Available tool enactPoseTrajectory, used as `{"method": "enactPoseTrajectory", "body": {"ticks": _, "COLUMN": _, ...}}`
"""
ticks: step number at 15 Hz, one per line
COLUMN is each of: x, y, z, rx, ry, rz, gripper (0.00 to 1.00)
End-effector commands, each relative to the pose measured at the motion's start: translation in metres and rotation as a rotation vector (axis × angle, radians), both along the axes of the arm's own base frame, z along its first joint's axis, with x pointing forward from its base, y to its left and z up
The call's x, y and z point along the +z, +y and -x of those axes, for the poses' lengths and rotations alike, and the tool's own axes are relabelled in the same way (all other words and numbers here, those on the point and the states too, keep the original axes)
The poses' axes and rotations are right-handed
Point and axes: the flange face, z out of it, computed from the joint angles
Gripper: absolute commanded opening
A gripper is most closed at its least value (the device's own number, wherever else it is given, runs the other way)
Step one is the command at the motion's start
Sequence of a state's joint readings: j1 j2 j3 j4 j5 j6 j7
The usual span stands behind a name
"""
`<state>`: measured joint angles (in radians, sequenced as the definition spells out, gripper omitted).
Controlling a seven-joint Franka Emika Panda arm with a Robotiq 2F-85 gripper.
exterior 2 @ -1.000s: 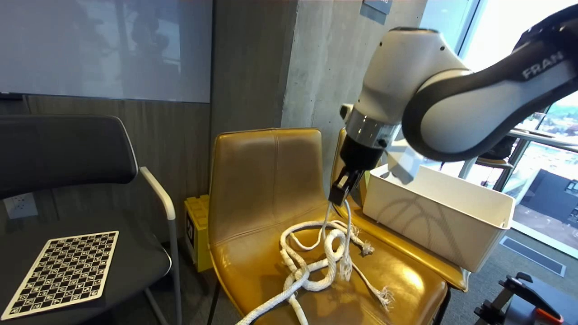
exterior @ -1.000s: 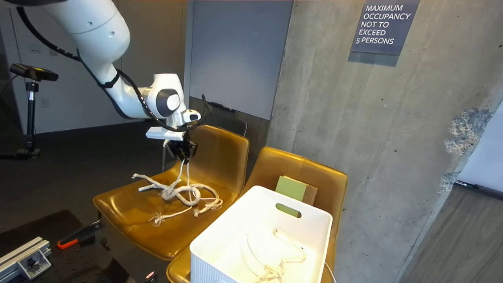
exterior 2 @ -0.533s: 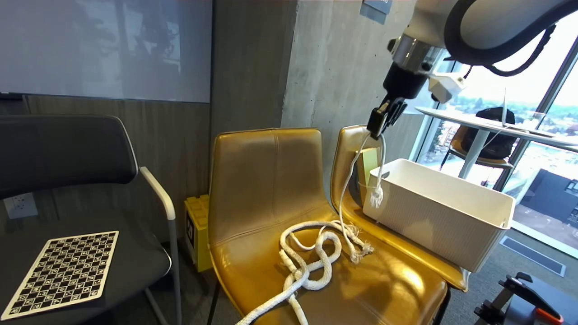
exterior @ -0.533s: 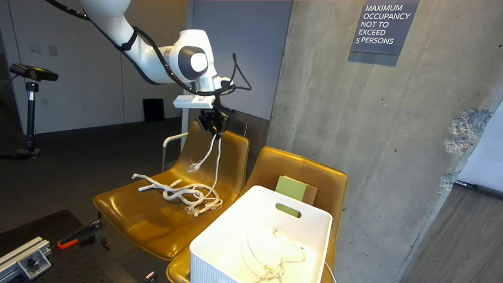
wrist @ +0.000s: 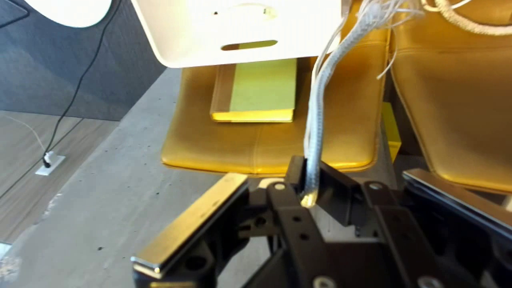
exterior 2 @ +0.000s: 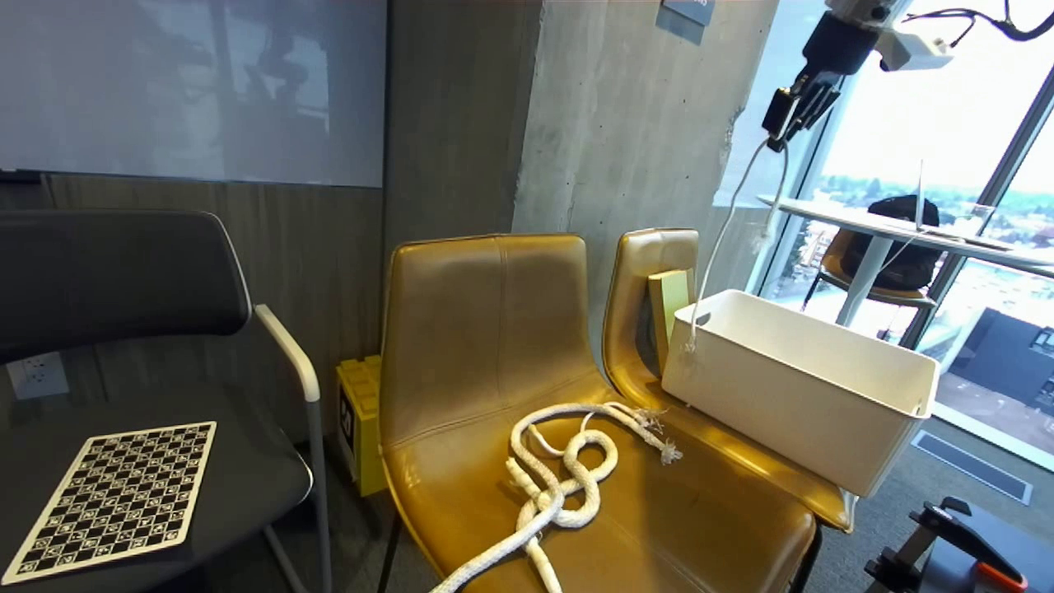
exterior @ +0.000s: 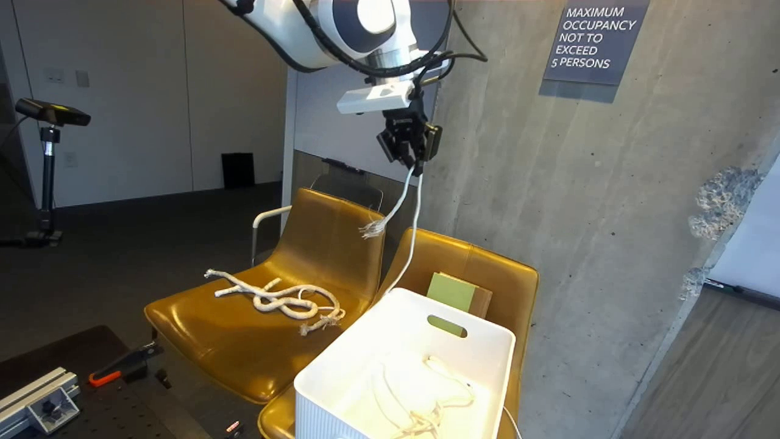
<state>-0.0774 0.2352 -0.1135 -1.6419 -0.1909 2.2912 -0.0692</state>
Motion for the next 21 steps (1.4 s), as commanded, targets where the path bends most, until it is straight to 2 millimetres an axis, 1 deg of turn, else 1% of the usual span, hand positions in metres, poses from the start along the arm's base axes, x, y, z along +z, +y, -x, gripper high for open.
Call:
{"method": "enactPoseTrajectory", "body": {"ticks": 1, "x": 0.033, "y": -0.047, "z": 0.008, "rx": -0.051, "ry": -0.018, "rz": -0.012, "gripper": 0.02}}
{"method": "enactPoseTrajectory", "body": {"ticks": 5, "x": 0.05, "y": -0.098, "z": 0.015, "rx": -0.115, "ry": -0.039, "rz": -0.015, "gripper": 0.02}}
{"method": "enactPoseTrajectory", "body": {"ticks": 7, "x": 0.05, "y": -0.113, "z": 0.019, "rx": -0.135, "ry": -0.043, "rz": -0.016, "gripper": 0.02}}
{"method": "enactPoseTrajectory", "body": {"ticks": 8, "x": 0.046, "y": -0.116, "z": 0.021, "rx": -0.141, "ry": -0.041, "rz": -0.019, "gripper": 0.02}}
{"method": "enactPoseTrajectory", "body": {"ticks": 9, "x": 0.039, "y": -0.116, "z": 0.024, "rx": -0.142, "ry": -0.031, "rz": -0.022, "gripper": 0.02}}
{"method": "enactPoseTrajectory", "body": {"ticks": 11, "x": 0.018, "y": -0.112, "z": 0.027, "rx": -0.14, "ry": -0.005, "rz": -0.025, "gripper": 0.02}}
{"method": "enactPoseTrajectory", "body": {"ticks": 13, "x": -0.008, "y": -0.113, "z": 0.028, "rx": -0.144, "ry": 0.032, "rz": -0.027, "gripper": 0.02}}
{"method": "enactPoseTrajectory", "body": {"ticks": 17, "x": -0.066, "y": -0.135, "z": 0.033, "rx": -0.164, "ry": 0.112, "rz": -0.011, "gripper": 0.02}}
{"method": "enactPoseTrajectory", "body": {"ticks": 19, "x": -0.086, "y": -0.145, "z": 0.035, "rx": -0.174, "ry": 0.139, "rz": -0.001, "gripper": 0.02}}
{"method": "enactPoseTrajectory", "body": {"ticks": 21, "x": -0.102, "y": -0.149, "z": 0.037, "rx": -0.18, "ry": 0.155, "rz": 0.007, "gripper": 0.02}}
